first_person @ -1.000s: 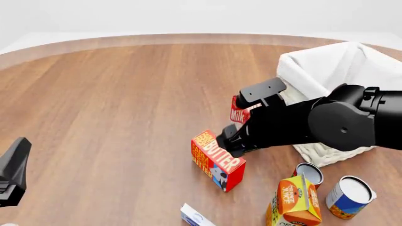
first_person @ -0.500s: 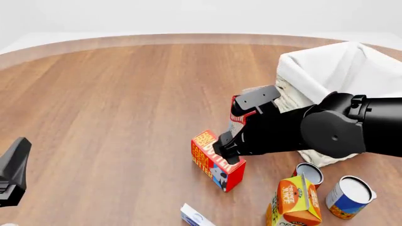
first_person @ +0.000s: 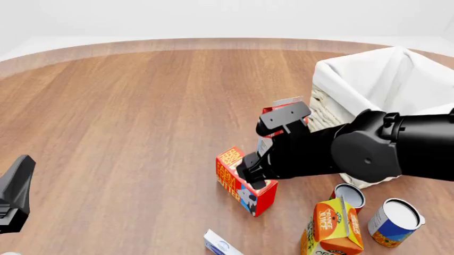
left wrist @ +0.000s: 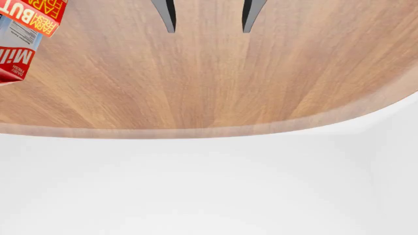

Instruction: Pick up the cream cheese box and the butter, and put them in the basket.

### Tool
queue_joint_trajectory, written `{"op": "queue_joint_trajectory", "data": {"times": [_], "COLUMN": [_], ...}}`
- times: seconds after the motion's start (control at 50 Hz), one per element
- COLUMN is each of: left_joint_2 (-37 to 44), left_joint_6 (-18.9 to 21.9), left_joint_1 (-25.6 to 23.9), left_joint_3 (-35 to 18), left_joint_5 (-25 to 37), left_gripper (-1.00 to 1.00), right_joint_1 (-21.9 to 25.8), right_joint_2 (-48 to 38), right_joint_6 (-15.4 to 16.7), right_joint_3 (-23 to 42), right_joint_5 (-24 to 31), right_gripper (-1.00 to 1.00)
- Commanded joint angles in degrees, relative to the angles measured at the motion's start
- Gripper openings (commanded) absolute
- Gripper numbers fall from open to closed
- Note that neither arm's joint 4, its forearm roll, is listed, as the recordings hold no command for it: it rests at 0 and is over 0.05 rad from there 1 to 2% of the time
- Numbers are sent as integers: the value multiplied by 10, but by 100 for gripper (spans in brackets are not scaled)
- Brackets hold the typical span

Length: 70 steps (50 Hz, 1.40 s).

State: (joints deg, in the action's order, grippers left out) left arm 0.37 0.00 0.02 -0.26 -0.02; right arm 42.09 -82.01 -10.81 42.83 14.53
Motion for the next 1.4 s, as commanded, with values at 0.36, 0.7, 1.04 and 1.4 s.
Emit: {"op": "queue_joint_trajectory", "data": {"times": [0.36, 0.7, 1.04, 1.4], "left_joint_2": [0, 0, 0, 0], "left_joint_6": [0, 0, 0, 0], "left_joint_1": [0, 0, 0, 0], "left_joint_3": [0, 0, 0, 0], "left_joint_5": [0, 0, 0, 0], "left_gripper": [100, 100, 100, 100], "right_joint_1": [-4, -2, -1, 1], "right_joint_2": [-18, -27, -40, -55], "right_joint_6": [-2, -12, -21, -28], "right_joint_3": [-17, -31, -39, -50], "right_joint_5": [-25, -42, -57, -72], "right_gripper": [100, 100, 100, 100]}}
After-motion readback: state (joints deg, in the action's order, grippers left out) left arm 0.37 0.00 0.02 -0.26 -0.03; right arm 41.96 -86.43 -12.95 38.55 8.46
